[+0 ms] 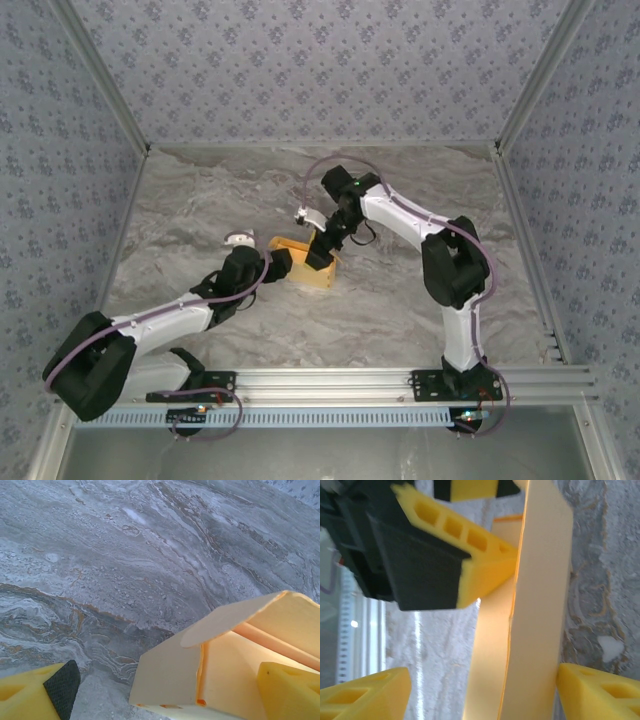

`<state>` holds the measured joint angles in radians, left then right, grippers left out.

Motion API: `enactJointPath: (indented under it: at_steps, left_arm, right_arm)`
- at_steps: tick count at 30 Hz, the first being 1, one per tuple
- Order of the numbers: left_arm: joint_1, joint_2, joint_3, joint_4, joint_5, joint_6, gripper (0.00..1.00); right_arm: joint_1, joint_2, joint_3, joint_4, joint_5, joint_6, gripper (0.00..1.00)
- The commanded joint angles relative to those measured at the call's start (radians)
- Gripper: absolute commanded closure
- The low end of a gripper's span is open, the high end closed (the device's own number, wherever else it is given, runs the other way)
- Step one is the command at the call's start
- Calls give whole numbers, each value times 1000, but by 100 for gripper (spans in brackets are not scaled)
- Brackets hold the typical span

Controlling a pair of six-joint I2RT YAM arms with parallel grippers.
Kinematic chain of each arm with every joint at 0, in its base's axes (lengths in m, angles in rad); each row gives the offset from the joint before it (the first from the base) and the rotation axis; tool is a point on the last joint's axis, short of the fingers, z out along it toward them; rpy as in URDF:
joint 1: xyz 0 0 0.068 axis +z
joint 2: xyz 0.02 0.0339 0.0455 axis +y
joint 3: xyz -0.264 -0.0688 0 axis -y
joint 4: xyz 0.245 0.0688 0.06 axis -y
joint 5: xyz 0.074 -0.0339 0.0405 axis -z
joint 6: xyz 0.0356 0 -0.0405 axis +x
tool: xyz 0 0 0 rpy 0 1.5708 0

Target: Fold the paper box

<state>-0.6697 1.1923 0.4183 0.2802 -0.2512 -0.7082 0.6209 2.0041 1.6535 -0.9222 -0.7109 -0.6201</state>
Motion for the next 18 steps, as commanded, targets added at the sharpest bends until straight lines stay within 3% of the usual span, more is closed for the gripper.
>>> enactJointPath:
  at_steps: [1,15,18]
  left_arm:
    - [1,20,-26,-195,-56,7,8]
    - [1,7,-21,-204,-69,-1,7]
    - [2,-19,-19,-204,-62,10,5]
  right_arm:
    - [21,-33,-30,49,178,33,20]
    - [145,-29,-64,94,484,10,25]
    - [140,-30,-64,92,501,0,29]
